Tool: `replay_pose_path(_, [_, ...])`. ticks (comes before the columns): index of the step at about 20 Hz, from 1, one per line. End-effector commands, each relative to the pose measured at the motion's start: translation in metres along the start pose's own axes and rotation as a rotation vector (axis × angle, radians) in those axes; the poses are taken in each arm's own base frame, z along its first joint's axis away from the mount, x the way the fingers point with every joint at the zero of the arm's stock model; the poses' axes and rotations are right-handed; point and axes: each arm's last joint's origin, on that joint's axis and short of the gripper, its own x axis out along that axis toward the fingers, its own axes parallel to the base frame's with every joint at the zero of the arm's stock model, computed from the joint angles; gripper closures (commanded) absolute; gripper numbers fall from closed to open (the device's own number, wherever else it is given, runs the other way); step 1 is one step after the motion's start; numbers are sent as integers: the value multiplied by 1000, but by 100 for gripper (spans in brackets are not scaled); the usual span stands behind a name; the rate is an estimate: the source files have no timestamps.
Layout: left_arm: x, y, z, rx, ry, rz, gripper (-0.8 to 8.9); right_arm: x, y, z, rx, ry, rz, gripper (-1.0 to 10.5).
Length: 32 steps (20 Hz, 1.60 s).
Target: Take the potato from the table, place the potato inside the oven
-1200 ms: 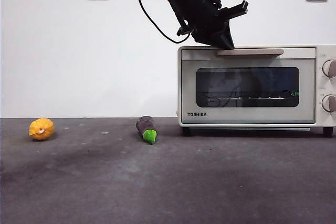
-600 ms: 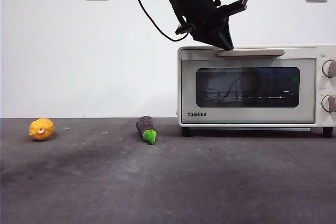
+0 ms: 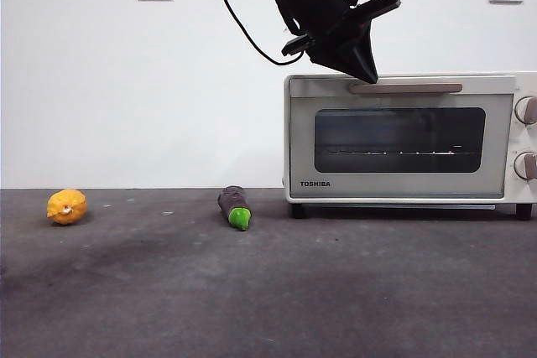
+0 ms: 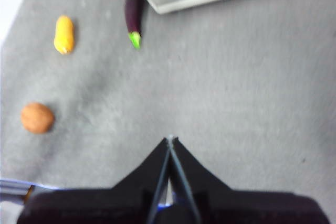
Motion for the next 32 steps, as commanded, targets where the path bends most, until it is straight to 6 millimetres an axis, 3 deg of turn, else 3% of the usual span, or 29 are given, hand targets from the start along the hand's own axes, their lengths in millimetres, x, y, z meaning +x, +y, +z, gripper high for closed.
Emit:
replay_pose_path(1, [43, 1, -41, -69, 203, 5, 819, -18, 9, 5, -48, -37, -15, 954])
replay_pose_path(6, [51, -15, -46, -81, 237, -11, 819, -54, 25, 10, -91, -85, -70, 952])
replay_pose_path(18, [49, -22, -56, -143, 353, -10, 819, -124, 57, 8, -133, -227, -42, 950])
replay_pose_path(22, [49, -32, -58, -146, 377, -20, 819, -133, 61, 7, -142, -262, -33, 950])
replay_pose_path(32, [61, -45, -73, -134, 465, -37, 819, -134, 61, 7, -144, -262, -33, 950])
